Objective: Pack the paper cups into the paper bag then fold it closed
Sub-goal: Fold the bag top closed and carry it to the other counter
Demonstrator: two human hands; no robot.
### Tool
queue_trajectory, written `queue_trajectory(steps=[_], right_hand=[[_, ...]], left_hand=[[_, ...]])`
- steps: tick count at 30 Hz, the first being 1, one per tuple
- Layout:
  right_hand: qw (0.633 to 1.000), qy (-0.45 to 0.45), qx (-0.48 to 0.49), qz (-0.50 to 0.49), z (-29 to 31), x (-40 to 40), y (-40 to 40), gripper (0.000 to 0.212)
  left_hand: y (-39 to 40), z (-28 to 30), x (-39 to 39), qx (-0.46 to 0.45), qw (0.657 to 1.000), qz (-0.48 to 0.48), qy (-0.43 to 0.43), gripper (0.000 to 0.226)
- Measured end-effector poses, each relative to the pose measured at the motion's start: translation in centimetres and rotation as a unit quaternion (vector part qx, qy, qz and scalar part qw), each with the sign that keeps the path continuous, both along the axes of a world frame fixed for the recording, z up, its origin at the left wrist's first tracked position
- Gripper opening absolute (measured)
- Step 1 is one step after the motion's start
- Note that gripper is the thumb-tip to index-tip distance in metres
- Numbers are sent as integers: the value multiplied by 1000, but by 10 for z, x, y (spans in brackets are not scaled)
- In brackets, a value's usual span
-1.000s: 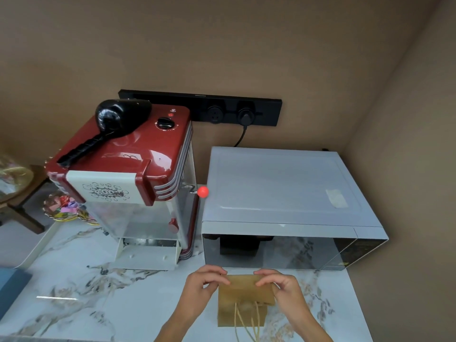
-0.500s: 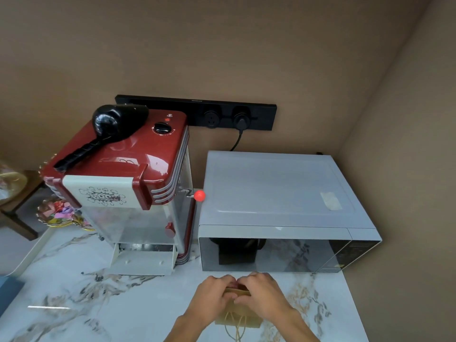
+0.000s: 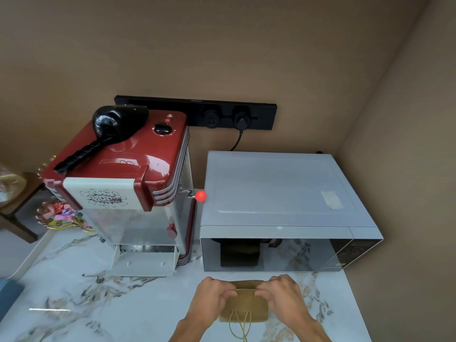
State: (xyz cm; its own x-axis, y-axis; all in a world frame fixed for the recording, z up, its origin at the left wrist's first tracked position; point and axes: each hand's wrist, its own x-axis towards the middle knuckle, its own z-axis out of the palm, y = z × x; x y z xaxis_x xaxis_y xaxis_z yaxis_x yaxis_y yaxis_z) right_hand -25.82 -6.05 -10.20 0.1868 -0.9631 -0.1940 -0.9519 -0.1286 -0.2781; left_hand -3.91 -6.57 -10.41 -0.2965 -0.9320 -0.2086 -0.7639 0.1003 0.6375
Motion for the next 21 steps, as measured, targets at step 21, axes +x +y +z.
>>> queue_trajectory(steps=[21], right_hand=[[907, -321, 36, -271, -11, 4, 26, 47]], left_hand=[[-5, -5, 18, 125, 968, 141, 166, 39]])
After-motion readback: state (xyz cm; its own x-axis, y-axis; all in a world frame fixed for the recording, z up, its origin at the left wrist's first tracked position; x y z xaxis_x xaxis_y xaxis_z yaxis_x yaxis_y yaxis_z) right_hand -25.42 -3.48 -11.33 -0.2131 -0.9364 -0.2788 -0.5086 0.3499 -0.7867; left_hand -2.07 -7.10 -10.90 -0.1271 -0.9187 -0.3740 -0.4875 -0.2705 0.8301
